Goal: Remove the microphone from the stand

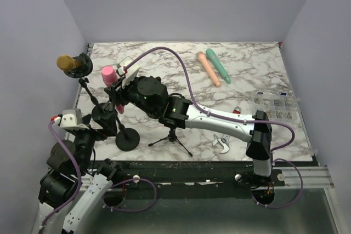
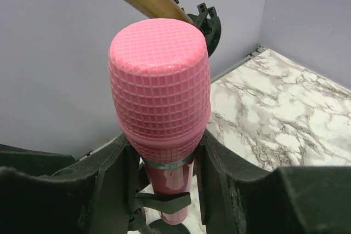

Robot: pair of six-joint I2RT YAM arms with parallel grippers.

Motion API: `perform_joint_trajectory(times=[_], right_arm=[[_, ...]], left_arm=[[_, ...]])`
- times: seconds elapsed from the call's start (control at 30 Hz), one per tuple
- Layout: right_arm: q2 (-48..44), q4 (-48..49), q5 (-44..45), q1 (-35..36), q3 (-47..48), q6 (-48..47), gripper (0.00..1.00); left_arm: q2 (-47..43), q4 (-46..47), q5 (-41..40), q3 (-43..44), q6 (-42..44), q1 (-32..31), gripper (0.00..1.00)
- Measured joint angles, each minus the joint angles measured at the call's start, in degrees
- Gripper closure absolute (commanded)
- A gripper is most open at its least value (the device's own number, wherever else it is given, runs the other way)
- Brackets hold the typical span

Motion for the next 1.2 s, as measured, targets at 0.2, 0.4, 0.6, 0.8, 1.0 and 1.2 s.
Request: perform_joint_trajectory(times=[0.2, 0.4, 0.6, 0.8, 1.0, 1.2], right_arm=[[0.00, 0.04, -0.24, 0.00, -0.07, -0.76, 0.99], [0.00, 0.07, -0.63, 0.00, -0.11, -1.14, 0.99], [-0.02, 0.13, -0.74, 0.00, -0.20, -1.14, 0.99], [-0.17, -0.07, -0.76, 0.00, -1.09, -1.60, 0.99], [-0.24, -0.35, -0.61, 0.00, -1.20, -2.05, 1.00], [-0.24, -0.52, 2.64, 0.00, 0.02, -5.09, 0.99]], left_arm=[[2.21, 2.16, 1.66, 0.11, 0.00, 0.00, 0.09], [6.82, 4.42, 3.93, 0.57, 0.85, 0.00, 0.19], [9.88, 6.08, 4.55, 0.57, 2.54, 0.00, 1.00], [10.84, 7.28, 4.33, 0.55, 5.20, 0.00, 1.00], [9.77, 8.55, 5.20, -0.79, 6.01, 0.00, 1.00], [8.70, 9.60, 7.10, -1.86, 6.47, 0.00, 1.00]])
